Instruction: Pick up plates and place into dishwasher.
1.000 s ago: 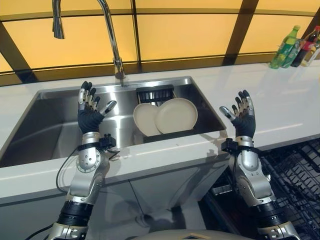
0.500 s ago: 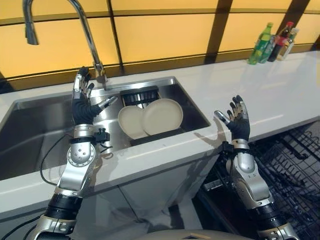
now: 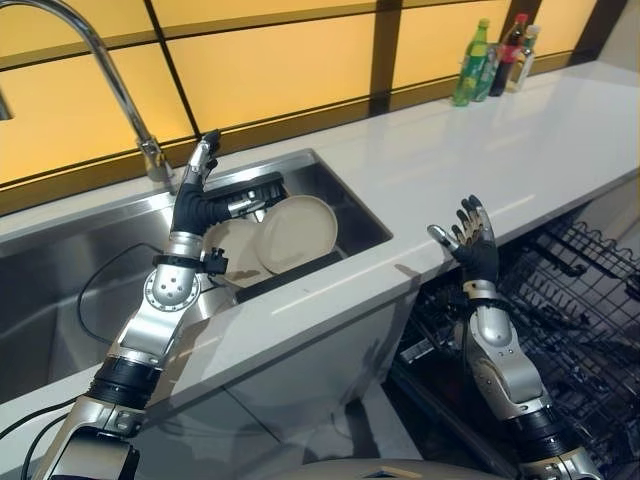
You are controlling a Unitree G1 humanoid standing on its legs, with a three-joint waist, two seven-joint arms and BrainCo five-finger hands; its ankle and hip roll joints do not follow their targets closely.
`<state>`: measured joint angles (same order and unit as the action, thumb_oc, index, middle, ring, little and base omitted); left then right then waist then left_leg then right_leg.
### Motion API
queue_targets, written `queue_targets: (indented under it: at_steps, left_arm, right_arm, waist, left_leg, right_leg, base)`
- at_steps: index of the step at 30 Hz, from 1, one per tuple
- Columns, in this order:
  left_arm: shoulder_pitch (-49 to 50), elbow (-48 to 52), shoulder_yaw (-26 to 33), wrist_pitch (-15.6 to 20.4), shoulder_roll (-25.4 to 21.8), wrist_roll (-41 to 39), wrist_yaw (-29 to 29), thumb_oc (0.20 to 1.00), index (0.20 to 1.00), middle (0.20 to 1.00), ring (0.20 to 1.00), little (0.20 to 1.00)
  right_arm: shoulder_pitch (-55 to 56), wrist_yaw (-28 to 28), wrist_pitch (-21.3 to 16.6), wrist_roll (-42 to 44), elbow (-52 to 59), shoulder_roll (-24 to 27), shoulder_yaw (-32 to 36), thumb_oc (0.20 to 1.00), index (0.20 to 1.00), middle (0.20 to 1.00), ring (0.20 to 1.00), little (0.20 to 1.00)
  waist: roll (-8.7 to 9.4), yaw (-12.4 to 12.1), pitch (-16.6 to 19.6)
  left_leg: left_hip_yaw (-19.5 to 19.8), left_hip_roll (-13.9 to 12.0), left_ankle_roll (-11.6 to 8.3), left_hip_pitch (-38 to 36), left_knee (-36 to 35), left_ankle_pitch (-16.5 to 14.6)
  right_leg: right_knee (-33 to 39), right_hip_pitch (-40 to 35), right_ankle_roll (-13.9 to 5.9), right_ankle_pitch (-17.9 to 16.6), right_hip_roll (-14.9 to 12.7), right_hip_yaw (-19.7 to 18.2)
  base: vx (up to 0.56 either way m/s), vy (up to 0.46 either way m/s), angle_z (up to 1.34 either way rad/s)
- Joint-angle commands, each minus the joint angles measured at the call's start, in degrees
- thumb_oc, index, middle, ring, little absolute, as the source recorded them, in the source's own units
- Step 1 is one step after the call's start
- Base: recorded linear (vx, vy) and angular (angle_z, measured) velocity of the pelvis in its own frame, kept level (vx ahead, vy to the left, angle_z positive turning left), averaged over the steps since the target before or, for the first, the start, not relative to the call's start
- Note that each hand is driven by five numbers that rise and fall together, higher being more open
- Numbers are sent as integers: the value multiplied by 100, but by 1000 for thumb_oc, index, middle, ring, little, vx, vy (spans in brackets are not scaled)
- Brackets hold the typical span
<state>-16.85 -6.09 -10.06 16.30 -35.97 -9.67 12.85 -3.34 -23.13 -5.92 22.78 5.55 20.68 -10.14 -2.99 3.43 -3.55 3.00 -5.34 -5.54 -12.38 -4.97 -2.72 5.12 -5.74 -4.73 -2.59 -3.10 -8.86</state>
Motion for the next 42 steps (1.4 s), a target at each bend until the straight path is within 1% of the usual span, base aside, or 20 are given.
queue_targets:
  at_steps: [1,5,9,13,15,16,23,30,32,36,39,42]
  left_arm:
    - [-435,-410,76,140,-457,170,-43,1000,1000,1000,1000,1000]
    - [-288,-575,225,115,-594,148,-94,1000,1000,1000,1000,1000]
    - [-178,-715,321,116,-630,230,-11,1000,1000,1000,1000,1000]
    - [-188,-1086,399,142,-720,285,9,1000,1000,1000,1000,1000]
    - [-260,-1299,407,95,-768,201,-8,1000,1000,1000,1000,1000]
    - [-291,-1403,405,86,-764,144,-30,1000,1000,1000,1000,1000]
    - [-482,-2007,466,-76,-787,-336,-337,1000,1000,1000,1000,1000]
    - [-882,-2451,313,-33,-842,-460,-397,1000,1000,1000,1000,1000]
    - [-1059,-2584,257,32,-904,-546,-404,1000,1000,1000,1000,1000]
    - [-1351,-2696,173,42,-1004,-603,-249,1000,1000,1000,1000,1000]
    - [-1496,-2772,154,72,-1072,-628,-143,1000,1000,1000,1000,1000]
    - [-1647,-2818,175,17,-1117,-557,83,1000,1000,1000,1000,1000]
  right_arm:
    - [125,171,-125,99,374,228,46,1000,1000,1000,1000,1000]
    - [244,248,-47,169,438,315,105,1000,1000,1000,1000,1000]
    - [296,287,-65,185,408,373,109,1000,1000,1000,1000,1000]
    - [317,298,-74,254,383,482,111,1000,1000,1000,1000,1000]
    - [298,282,-69,293,366,533,91,1000,1000,1000,1000,1000]
    - [293,285,-82,298,342,551,81,1000,1000,1000,1000,1000]
    - [178,178,-118,290,247,654,5,1000,1000,1000,1000,1000]
    - [16,42,-204,264,142,699,-132,1000,1000,1000,1000,1000]
    - [-68,-8,-242,232,121,716,-202,1000,1000,1000,1000,1000]
    - [-228,-113,-287,234,103,770,-278,1000,1000,1000,1000,1000]
    - [-258,-150,-329,230,88,781,-304,1000,1000,1000,1000,1000]
    - [-255,-183,-344,193,83,752,-340,1000,1000,1000,1000,1000]
  waist:
    - [124,107,335]
    - [136,193,208]
    - [157,235,79]
    - [171,280,-57]
    - [179,300,-138]
    - [164,308,-174]
    - [177,291,-472]
    - [173,342,-737]
    - [176,367,-853]
    - [185,415,-1068]
    - [185,437,-1158]
    - [178,457,-1190]
  left_leg:
    - [362,110,13,401,373,-207]
    - [407,207,82,396,462,-317]
    - [446,255,110,418,555,-388]
    - [502,318,135,479,663,-438]
    - [525,346,143,536,749,-467]
    - [537,351,170,517,781,-546]
    - [654,501,221,814,1097,-612]
    - [635,601,247,1251,1484,-619]
    - [607,636,256,1416,1626,-622]
    - [564,710,280,1629,1801,-633]
    - [529,739,297,1717,1888,-633]
    - [491,755,306,1747,1926,-638]
  right_leg:
    - [-563,331,-481,309,-338,-2]
    - [-631,443,-577,252,-393,-246]
    - [-712,554,-649,213,-441,-366]
    - [-812,700,-720,165,-473,-469]
    - [-865,769,-757,149,-488,-521]
    - [-888,758,-772,208,-494,-522]
    - [-1026,981,-873,118,-570,-615]
    - [-1313,1338,-908,85,-596,-662]
    - [-1399,1462,-903,73,-599,-689]
    - [-1491,1618,-889,54,-592,-738]
    - [-1539,1679,-872,50,-583,-741]
    - [-1546,1680,-856,63,-586,-727]
  base:
    - [105,66,-24]
    - [88,62,-26]
    - [61,44,-23]
    - [60,36,-8]
    - [73,40,-2]
    - [84,48,-7]
    - [34,25,-16]
    - [-15,29,-8]
    - [-82,29,-10]
    - [-62,12,-11]
    - [-17,-12,-22]
    - [6,-13,-34]
